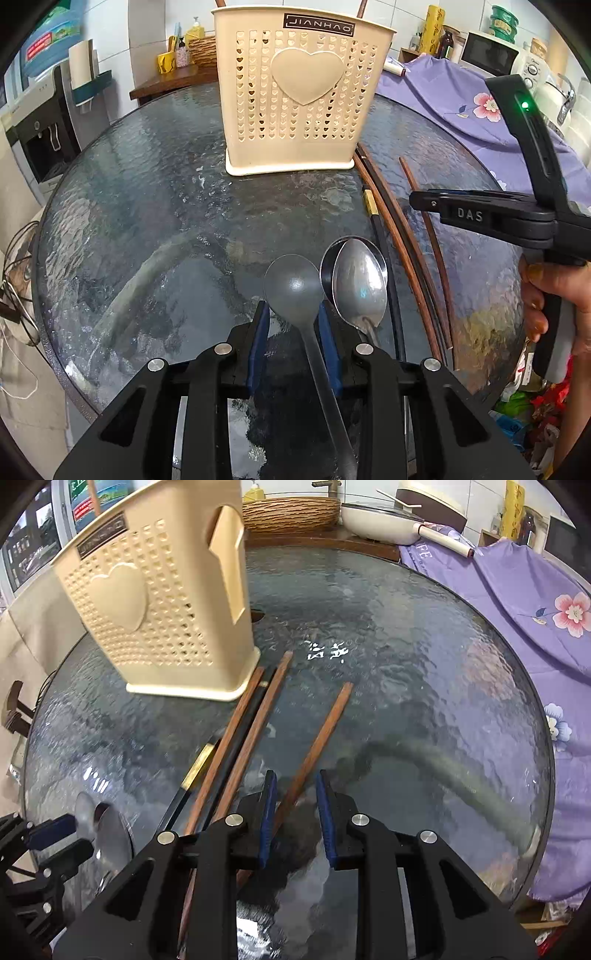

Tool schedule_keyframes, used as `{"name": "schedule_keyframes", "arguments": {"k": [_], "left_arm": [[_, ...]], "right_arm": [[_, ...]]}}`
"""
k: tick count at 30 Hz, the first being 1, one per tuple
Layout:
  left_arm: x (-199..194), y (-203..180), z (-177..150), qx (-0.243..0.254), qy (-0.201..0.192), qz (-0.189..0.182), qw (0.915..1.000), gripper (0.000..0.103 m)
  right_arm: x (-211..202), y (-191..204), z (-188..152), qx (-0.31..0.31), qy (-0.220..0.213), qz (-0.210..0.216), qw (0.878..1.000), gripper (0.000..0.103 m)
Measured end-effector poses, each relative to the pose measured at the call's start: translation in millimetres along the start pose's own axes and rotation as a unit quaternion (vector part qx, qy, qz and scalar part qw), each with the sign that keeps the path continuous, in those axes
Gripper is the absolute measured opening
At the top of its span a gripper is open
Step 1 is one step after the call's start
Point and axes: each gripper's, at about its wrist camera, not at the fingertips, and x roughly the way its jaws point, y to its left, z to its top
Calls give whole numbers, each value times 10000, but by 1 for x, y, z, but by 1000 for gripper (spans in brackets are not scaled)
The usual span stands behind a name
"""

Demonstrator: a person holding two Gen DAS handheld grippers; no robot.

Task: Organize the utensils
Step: 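Close the left tool on the grey spoon handle while the right tool grasps a chopstick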

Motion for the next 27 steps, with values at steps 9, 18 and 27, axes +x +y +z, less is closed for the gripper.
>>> {"name": "schedule_keyframes", "arguments": {"k": [9,18,27], "left_arm": [[-5,-3,-7,-10,15,-60,10000,27],[-3,-14,-9,210,27,113,9997,27],[7,-28,4,486,92,272,9984,30]], "right_arm": [[13,-14,18,159,-26,133,9998,19],[26,-15,37,393,38,238,9989,14],[36,-10,50,293,96,123,9994,12]]}}
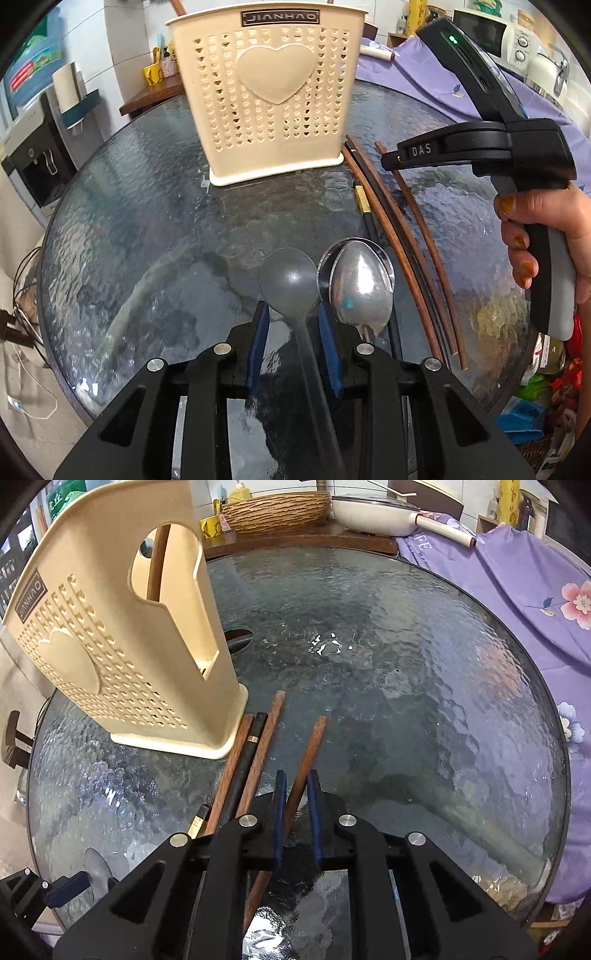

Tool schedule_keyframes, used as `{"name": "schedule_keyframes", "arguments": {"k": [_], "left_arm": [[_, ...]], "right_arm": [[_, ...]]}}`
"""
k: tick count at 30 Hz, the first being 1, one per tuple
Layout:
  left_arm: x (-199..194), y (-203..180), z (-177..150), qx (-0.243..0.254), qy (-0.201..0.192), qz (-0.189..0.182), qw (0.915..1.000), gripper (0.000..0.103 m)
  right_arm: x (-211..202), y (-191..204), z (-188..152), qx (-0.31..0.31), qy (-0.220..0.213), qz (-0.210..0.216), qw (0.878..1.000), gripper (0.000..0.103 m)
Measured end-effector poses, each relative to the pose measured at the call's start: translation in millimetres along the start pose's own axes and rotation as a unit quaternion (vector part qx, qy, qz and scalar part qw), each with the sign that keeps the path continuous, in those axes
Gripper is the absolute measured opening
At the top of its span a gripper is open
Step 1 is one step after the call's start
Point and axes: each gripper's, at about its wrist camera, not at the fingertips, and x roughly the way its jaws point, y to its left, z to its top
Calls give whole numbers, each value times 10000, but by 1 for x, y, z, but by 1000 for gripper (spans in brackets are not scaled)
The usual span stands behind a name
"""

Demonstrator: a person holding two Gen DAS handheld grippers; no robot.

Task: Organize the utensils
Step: 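Close the left tool on the grey spoon handle while the right tool grasps a chopstick, then lift the grey spoon and chopstick and carry both over the holder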

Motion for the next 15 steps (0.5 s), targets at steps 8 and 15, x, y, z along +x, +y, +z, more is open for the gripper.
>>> {"name": "schedule_keyframes", "arguments": {"k": [8,15], "left_arm": [[6,0,9,41,22,2,10000,43],[14,1,21,104,-1,-7,9999,35]], "right_arm": [[0,4,-5,-61,-8,-28,10000,12],[-3,8,-13,-71,-74,-48,9999,11]]}}
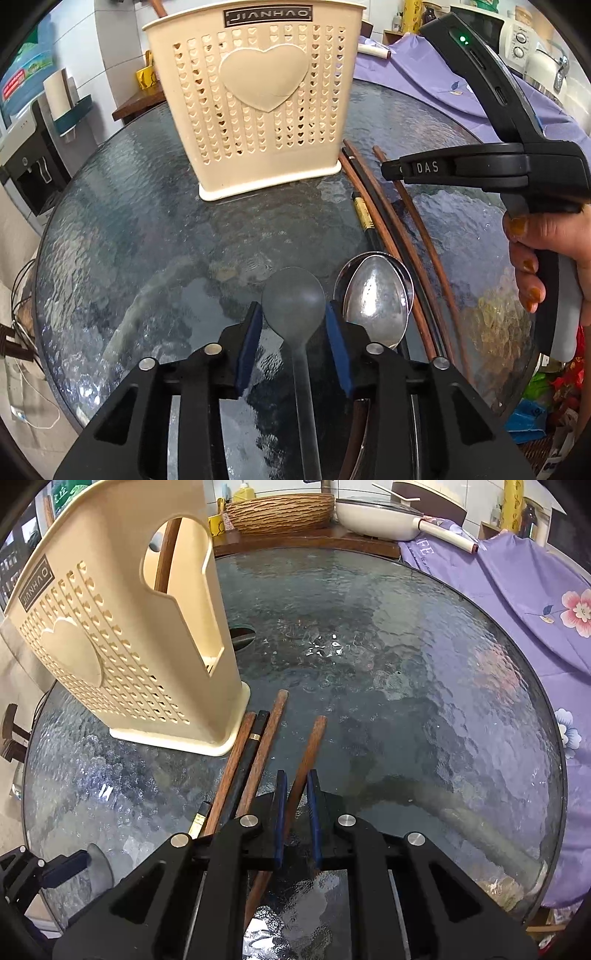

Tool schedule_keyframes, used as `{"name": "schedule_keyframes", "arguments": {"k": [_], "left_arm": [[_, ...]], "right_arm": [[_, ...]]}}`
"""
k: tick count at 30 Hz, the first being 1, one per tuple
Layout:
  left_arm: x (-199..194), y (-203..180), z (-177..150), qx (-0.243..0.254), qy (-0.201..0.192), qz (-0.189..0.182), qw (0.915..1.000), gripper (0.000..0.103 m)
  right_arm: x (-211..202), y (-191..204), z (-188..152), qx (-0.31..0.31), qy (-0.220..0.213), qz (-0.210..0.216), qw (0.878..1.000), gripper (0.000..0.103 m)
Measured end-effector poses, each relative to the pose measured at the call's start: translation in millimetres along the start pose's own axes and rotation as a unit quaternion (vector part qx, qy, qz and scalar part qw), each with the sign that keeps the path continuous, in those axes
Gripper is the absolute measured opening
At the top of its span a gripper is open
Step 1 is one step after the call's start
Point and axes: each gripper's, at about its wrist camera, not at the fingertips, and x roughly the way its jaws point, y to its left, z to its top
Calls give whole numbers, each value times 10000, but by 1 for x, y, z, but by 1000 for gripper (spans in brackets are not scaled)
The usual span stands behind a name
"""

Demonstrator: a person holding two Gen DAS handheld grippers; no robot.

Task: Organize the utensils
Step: 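Lift the grey spoon and chopstick and carry both over the holder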

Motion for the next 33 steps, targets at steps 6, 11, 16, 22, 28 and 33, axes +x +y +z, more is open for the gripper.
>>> {"name": "schedule_keyframes", "arguments": {"k": [6,11,16,22,28,33], "left_arm": [[3,3,2,-44,-54,-28,10000,34],[-7,23,12,-230,-320,-222,9990,34],[-27,33,25,-287,-807,-227,9961,34],[-59,38,36,-431,-1433,-259,9884,34],[-84,43,48,-517,-1853,-370,9806,34],[-98,40,52,-454,-2038,-305,9775,34]], "right_arm": [[-4,-10,-6,179,-98,180,9996,7],[-10,-19,-11,339,-172,537,9978,7],[-37,-20,-16,286,-659,696,9950,7],[-92,-26,-18,231,-1390,1093,9840,7],[-149,-28,-22,90,-2049,1353,9693,7],[-180,-24,-27,-96,-2304,1411,9628,7]]}}
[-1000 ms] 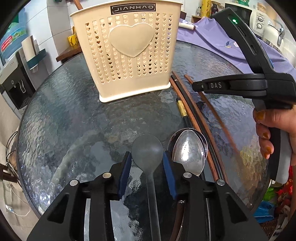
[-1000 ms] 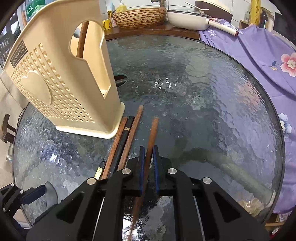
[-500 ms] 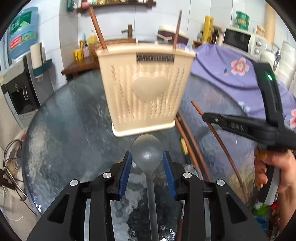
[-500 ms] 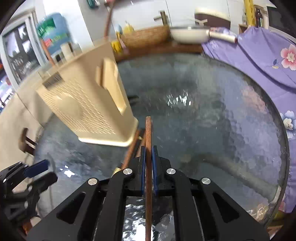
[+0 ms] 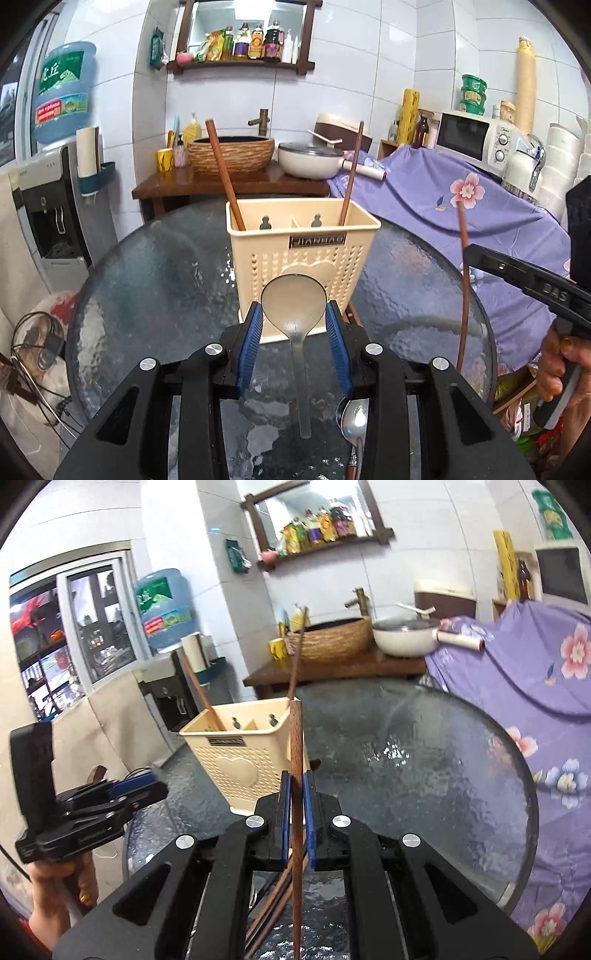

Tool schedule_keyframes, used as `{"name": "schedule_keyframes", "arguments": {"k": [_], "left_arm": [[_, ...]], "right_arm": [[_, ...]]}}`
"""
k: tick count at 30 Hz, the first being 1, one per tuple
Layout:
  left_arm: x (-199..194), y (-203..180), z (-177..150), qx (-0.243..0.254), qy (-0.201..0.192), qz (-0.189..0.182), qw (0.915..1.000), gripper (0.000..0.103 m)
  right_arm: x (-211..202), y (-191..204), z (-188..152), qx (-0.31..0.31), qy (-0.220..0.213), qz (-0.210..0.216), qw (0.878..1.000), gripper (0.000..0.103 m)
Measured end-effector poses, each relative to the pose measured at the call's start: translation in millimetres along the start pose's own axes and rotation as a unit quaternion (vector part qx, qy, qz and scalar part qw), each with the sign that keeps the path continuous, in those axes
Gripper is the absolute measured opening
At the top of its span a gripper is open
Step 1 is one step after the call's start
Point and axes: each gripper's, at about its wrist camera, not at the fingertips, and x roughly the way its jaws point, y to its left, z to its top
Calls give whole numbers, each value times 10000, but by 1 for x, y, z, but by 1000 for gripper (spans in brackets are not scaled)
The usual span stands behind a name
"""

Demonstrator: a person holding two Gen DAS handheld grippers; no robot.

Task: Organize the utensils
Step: 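Lift the grey spoon and chopstick and carry both over the holder, then lower the spoon and chopstick into the holder and open both tools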

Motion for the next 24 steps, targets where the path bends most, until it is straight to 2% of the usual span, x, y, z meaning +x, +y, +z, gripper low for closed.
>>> {"name": "schedule_keyframes", "arguments": {"k": [15,24], "left_arm": [[-11,-7,23,20,-223,-322,9992,34],[-20,-5,54,94,-406,-490,9979,34]], "right_arm": [[-33,21,30,-315,-448,98,9985,7],[-32,35,75,-441,-430,475,9970,7]]}}
